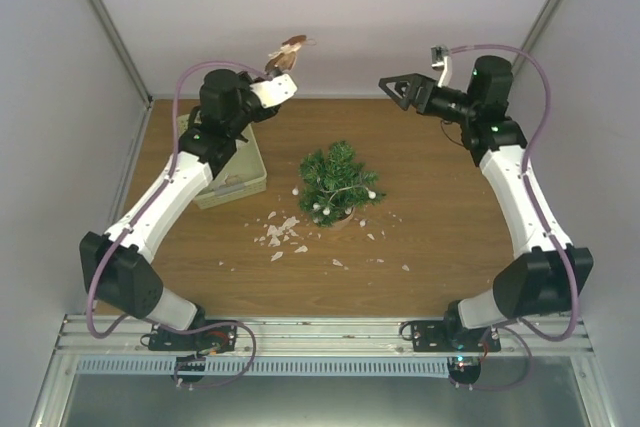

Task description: Decorate the small christmas tree

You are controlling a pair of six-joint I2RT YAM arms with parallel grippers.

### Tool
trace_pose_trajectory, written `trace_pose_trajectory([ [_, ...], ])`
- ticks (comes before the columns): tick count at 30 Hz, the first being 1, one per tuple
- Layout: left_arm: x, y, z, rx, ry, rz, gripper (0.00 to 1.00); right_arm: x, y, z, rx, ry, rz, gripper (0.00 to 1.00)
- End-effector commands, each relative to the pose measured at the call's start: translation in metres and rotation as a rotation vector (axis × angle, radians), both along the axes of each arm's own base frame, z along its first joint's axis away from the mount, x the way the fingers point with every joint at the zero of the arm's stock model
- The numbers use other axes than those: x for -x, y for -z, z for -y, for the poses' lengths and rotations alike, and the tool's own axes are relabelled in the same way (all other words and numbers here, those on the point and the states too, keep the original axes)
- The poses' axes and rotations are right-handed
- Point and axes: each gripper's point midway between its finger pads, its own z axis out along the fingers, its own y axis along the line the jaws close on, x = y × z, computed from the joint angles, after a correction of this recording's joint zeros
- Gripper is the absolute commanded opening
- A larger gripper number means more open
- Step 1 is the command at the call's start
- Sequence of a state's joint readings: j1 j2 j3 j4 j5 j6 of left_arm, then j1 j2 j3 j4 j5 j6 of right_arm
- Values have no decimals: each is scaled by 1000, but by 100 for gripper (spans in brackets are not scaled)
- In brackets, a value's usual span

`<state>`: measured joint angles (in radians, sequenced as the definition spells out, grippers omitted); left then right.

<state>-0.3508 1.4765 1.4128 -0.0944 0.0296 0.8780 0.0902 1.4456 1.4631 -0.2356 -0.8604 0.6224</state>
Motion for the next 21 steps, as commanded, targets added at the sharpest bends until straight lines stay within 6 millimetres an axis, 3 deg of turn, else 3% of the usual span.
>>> trace_pose_trajectory([
  [1,-1,-26,29,6,-31,168,0,3,-27,-27,-111,-108,15,96],
  [10,7,-23,64,-118,-138,376,0,-6,-36,-62,-158,-153,17,96],
  [21,18,-36,70,-90,-176,445,0,-23,-8,-98,-162,-202,-50,93],
])
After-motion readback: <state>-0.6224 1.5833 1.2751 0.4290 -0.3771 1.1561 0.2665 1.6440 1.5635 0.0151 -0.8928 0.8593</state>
